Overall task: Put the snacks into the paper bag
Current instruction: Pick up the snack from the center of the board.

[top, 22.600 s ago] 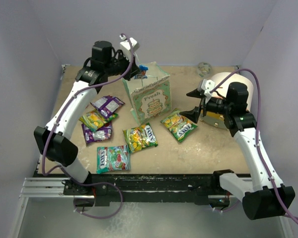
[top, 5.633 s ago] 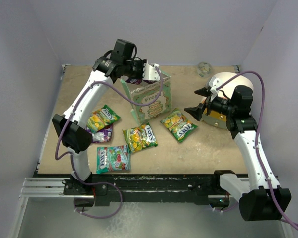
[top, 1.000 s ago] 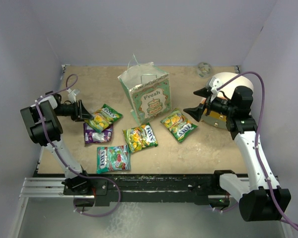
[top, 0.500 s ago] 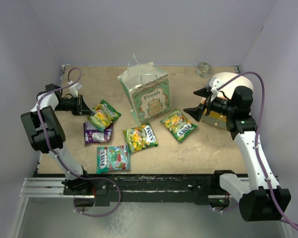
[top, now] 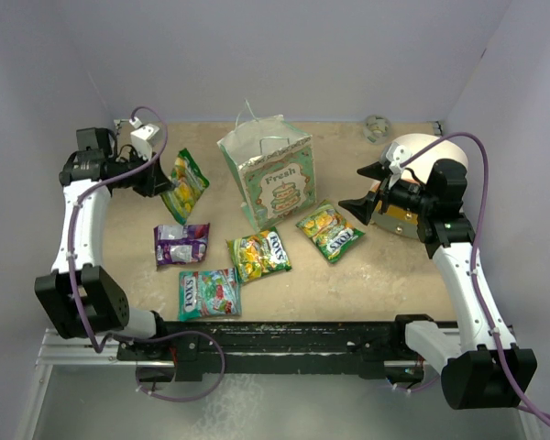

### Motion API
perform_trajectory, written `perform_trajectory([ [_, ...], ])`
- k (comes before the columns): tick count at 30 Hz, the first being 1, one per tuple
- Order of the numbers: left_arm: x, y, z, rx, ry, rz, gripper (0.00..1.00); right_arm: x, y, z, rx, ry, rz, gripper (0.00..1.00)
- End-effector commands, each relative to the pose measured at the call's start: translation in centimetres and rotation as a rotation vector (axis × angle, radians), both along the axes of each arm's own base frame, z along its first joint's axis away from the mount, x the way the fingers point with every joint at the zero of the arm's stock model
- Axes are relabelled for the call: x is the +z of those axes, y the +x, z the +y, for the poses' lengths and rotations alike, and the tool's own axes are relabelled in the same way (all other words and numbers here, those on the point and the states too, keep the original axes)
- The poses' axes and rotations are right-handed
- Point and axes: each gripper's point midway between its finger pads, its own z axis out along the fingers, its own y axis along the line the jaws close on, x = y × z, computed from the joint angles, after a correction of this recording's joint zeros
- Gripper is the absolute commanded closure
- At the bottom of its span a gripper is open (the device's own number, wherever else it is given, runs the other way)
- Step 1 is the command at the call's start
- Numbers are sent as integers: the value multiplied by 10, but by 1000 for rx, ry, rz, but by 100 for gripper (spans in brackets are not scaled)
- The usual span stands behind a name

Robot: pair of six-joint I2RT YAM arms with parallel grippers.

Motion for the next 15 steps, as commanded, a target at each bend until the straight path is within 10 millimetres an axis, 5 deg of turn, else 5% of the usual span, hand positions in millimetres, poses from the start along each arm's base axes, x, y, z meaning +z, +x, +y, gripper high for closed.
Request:
perform_trajectory([
  [1,82,14,2,39,57,-268,100,8,3,-1,-7,1,-46,0],
  [15,201,18,-10,38,96,-588,100,9,2,-1,-9,2,-51,0],
])
